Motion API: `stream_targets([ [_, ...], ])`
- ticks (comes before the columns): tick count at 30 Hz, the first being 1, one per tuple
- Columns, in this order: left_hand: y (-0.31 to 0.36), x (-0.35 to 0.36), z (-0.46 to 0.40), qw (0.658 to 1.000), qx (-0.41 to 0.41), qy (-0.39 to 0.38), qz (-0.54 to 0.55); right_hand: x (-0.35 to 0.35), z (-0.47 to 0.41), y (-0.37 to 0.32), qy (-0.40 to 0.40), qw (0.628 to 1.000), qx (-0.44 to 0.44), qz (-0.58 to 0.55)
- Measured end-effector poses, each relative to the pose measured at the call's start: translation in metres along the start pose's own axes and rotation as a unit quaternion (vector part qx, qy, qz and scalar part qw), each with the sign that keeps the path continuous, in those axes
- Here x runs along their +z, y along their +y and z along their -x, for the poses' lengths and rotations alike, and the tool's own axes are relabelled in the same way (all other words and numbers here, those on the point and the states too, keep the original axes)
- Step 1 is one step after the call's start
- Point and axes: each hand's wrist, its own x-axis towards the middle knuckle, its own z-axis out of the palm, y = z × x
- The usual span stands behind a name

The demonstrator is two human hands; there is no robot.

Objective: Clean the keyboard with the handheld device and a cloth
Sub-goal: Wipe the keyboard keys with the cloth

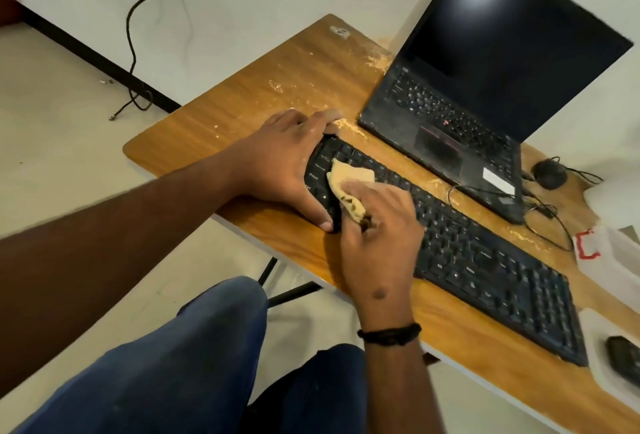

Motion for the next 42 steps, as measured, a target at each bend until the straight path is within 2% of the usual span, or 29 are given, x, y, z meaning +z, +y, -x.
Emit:
stream_targets([
  [6, 0.007, -0.003, 0.002, 1.0, -0.017, -0.018, -0.002, -0.016, 0.007, 0.015, -0.032, 0.997, -0.054, -0.05],
  [11, 0.008, -0.004, 0.003, 1.0, -0.007, -0.004, -0.006, 0.001, -0.002, 0.015, 0.081, 0.997, 0.004, 0.002],
  [13, 0.01, -0.004, 0.005, 1.0, -0.002, 0.002, -0.003, 0.005, -0.001, 0.009, 0.045, 0.999, 0.014, 0.023],
  [15, 0.01, -0.004, 0.005, 1.0, 0.006, 0.007, 0.0, 0.008, 0.003, 0.003, -0.038, 0.998, -0.001, 0.041],
  [17, 0.011, -0.004, 0.005, 1.0, 0.009, 0.007, 0.003, 0.003, 0.008, 0.002, -0.056, 0.998, -0.027, 0.018],
  [19, 0.012, -0.004, 0.005, 1.0, 0.001, -0.001, 0.003, -0.005, 0.011, 0.002, -0.022, 0.998, -0.011, -0.056],
  [21, 0.013, -0.005, 0.005, 1.0, -0.007, -0.005, 0.002, -0.006, 0.012, 0.003, 0.026, 0.996, -0.005, -0.083],
  [24, 0.015, -0.006, 0.007, 1.0, -0.011, -0.002, 0.003, 0.0, 0.009, 0.002, 0.075, 0.997, 0.008, -0.001],
  [26, 0.016, -0.005, 0.007, 1.0, -0.011, 0.002, 0.0, 0.005, 0.002, -0.002, 0.035, 0.998, 0.028, 0.053],
  [28, 0.015, -0.003, 0.006, 1.0, -0.009, 0.007, -0.007, 0.007, 0.0, -0.005, -0.031, 0.995, 0.003, 0.09],
  [30, 0.014, -0.002, 0.006, 1.0, -0.01, 0.009, -0.01, 0.004, 0.002, -0.002, -0.039, 0.997, -0.029, 0.055],
  [34, 0.018, -0.005, 0.009, 1.0, -0.009, 0.001, -0.006, -0.011, 0.008, 0.008, 0.015, 0.995, -0.025, -0.094],
  [36, 0.017, -0.004, 0.009, 1.0, -0.009, 0.001, -0.007, -0.008, 0.009, 0.007, 0.062, 0.995, -0.023, -0.07],
  [38, 0.016, -0.003, 0.008, 1.0, -0.008, 0.002, -0.013, -0.003, 0.007, 0.005, 0.106, 0.994, 0.026, -0.005],
  [39, 0.015, -0.002, 0.008, 1.0, -0.007, 0.004, -0.014, 0.0, 0.004, 0.003, 0.105, 0.992, 0.062, 0.024],
  [40, 0.015, -0.002, 0.007, 1.0, -0.007, 0.005, -0.015, 0.002, 0.0, 0.002, 0.079, 0.992, 0.086, 0.053],
  [42, 0.015, -0.001, 0.007, 1.0, -0.001, 0.007, -0.018, 0.006, -0.002, -0.003, -0.001, 0.994, 0.05, 0.099],
])
